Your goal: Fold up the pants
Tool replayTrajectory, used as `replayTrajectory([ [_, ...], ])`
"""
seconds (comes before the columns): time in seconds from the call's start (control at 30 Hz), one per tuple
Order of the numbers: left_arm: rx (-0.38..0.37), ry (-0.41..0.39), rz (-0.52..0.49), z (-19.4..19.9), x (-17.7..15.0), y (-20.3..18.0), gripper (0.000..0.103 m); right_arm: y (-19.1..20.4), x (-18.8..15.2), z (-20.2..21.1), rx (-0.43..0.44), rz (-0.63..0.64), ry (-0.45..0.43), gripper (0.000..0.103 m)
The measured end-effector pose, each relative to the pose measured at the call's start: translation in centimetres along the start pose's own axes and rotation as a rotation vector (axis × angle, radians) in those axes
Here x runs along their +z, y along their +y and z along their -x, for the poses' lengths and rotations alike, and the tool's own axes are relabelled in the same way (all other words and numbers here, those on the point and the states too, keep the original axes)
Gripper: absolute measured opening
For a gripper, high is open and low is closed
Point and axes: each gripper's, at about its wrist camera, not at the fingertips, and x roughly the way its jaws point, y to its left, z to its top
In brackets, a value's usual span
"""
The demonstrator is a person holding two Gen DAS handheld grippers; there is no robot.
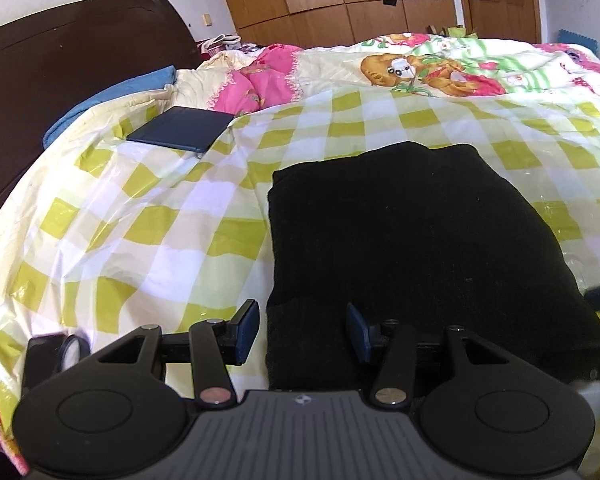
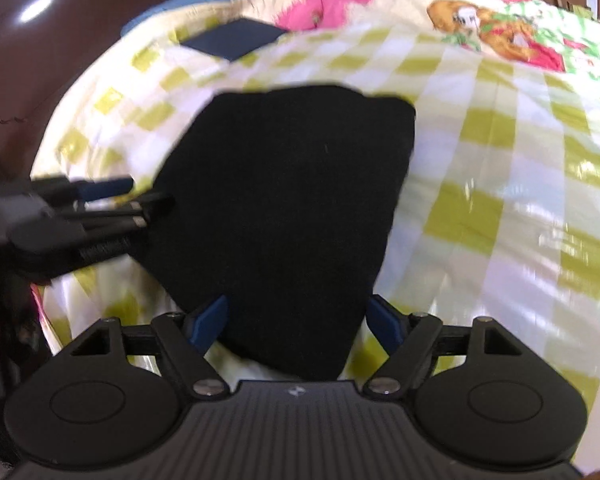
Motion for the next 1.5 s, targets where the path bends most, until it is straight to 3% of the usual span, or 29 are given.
replayTrajectory([
  [0.43, 0.008, -0.013, 0.017, 5.6, -2.5, -2.2, 0.064, -0.2, -2.2, 4.6, 0.051, -0.032, -0.095, 0.077],
  [0.73, -0.004, -0.017, 0.077, 9.4, -4.8, -4.4, 0.071, -0.3, -4.6, 7.5, 0.074, -0.016, -0.161, 0.085],
  [1.2, 0.027, -0.040, 0.120, 12.0, -5.6, -5.6, 0.083, -1.0, -6.1, 9.4, 0.060, -0.012, -0.235, 0.090],
  [1.5, 0.029, -0.042, 0.148, 12.3, -5.8, -5.9, 0.087, -1.2, -6.4, 9.0, 0.042, -0.004, -0.204, 0.091],
])
